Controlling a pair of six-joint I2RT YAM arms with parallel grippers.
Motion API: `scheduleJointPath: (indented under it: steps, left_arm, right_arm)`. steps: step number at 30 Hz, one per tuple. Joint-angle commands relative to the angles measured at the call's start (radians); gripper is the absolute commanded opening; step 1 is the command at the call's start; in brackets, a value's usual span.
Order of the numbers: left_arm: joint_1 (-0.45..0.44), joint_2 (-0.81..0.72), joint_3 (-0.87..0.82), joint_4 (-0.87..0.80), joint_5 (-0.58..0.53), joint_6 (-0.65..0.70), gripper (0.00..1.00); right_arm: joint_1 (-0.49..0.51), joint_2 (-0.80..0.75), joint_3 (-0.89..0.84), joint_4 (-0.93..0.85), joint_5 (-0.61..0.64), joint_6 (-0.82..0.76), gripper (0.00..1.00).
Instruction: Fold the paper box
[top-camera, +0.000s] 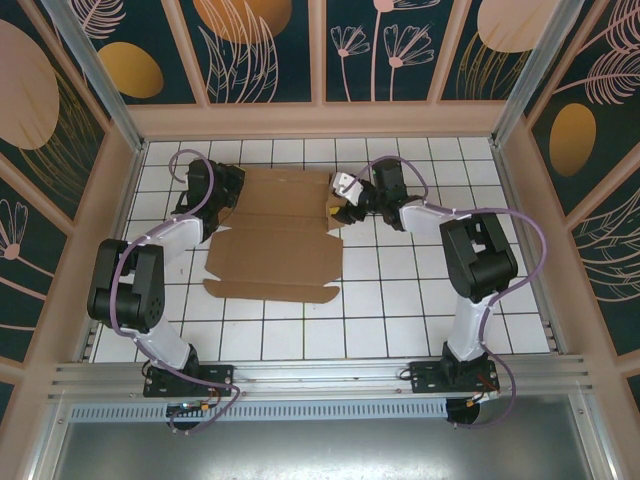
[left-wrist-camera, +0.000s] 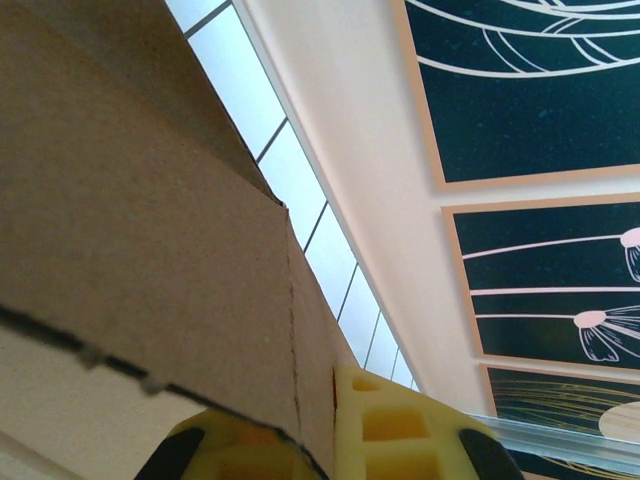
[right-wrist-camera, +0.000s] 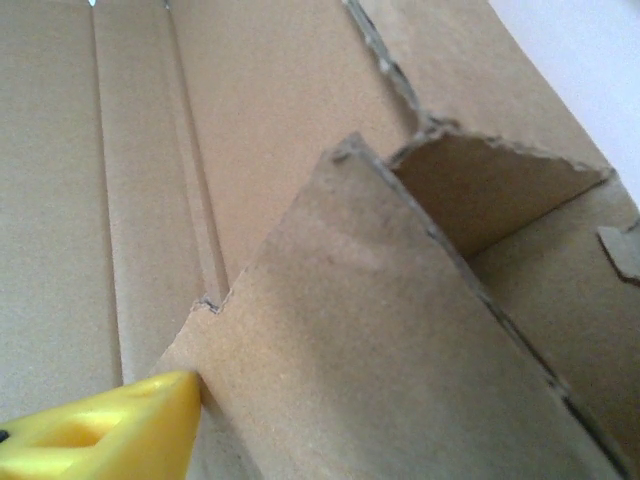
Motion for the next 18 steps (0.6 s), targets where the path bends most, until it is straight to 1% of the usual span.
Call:
scheduleJointPath:
  steps: [1,8,11,14,18]
  left_arm:
    - [0.002,0.055,0.004,-0.086,0.024,-0.008,0.00]
    - [0.001,0.049,0.004,-0.084,0.007,-0.003,0.00]
    - [0.001,0.047,0.001,-0.069,0.009,-0.010,0.00]
    - [0.001,0.041,-0.001,-0.067,0.007,-0.006,0.00]
    - [0.003,0.040,0.003,-0.069,0.001,0.001,0.00]
  right_arm:
    - [0.011,-0.048,-0.025,0.025,-0.040,0.047,0.68]
    - [0.024,-0.085,-0.066,0.080,-0.073,0.125,0.66]
    - [0.045,-0.079,-0.061,0.063,-0.065,0.138,0.65]
    - [0.063,-0.085,-0.070,0.065,-0.066,0.152,0.67]
    - [0.060,-0.110,-0.088,0.077,-0.098,0.193,0.70]
